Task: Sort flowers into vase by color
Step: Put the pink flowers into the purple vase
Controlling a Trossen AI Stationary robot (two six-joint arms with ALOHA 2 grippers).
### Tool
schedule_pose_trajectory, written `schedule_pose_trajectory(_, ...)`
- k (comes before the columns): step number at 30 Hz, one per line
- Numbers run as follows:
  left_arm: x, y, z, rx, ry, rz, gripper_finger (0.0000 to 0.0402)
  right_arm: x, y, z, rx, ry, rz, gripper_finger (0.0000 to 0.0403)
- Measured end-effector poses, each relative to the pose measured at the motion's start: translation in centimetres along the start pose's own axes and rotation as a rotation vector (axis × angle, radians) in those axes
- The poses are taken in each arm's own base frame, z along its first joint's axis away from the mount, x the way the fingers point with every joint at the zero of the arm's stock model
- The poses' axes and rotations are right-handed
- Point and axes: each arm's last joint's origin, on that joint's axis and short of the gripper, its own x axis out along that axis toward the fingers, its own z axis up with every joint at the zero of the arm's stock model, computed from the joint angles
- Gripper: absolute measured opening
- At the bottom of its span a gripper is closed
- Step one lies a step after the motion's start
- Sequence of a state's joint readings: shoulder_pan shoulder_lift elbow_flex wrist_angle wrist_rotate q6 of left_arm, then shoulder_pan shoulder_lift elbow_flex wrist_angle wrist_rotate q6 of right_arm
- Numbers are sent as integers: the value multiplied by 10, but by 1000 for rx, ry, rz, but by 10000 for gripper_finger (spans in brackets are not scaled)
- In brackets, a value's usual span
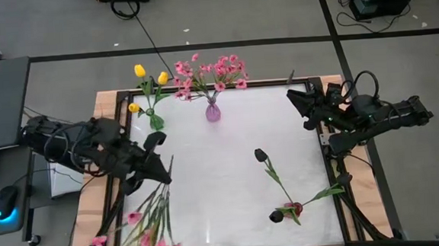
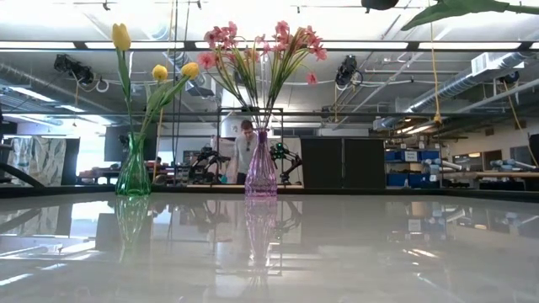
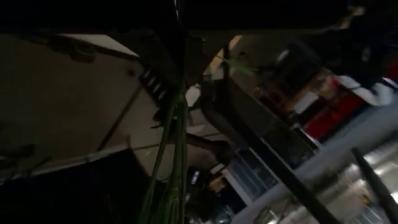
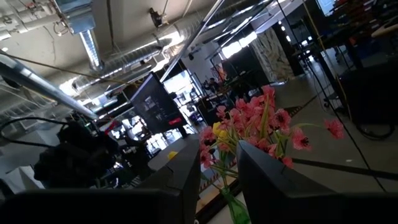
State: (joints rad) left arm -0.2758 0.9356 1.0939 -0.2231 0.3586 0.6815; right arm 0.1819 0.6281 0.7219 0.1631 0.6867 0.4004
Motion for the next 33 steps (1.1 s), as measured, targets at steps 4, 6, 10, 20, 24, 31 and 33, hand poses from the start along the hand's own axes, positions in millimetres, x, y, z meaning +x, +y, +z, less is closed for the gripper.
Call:
schedule_pose_trajectory(4,4,0,-16,54,26,85,4,0,0,0,0,0,0,114)
schedule_pose_trajectory(6,5,3,-20,64,22,122,4,0,0,0,0,0,0,114)
schedule_pose_trajectory(10,5,10,-32,40,15,186,4,0,0,0,0,0,0,114)
schedule_pose_trajectory(20,1,17,-66,20,-7,202,4,0,0,0,0,0,0,114)
schedule_pose_trajectory(24,-5,32,-82,21,46,287,4,0,0,0,0,0,0,115)
schedule_pose_trajectory(31,-19,67,-113,-116,52,472,4,0,0,0,0,0,0,115)
schedule_pose_trajectory(33,-21,74,-121,-167,10,483,4,0,0,0,0,0,0,115)
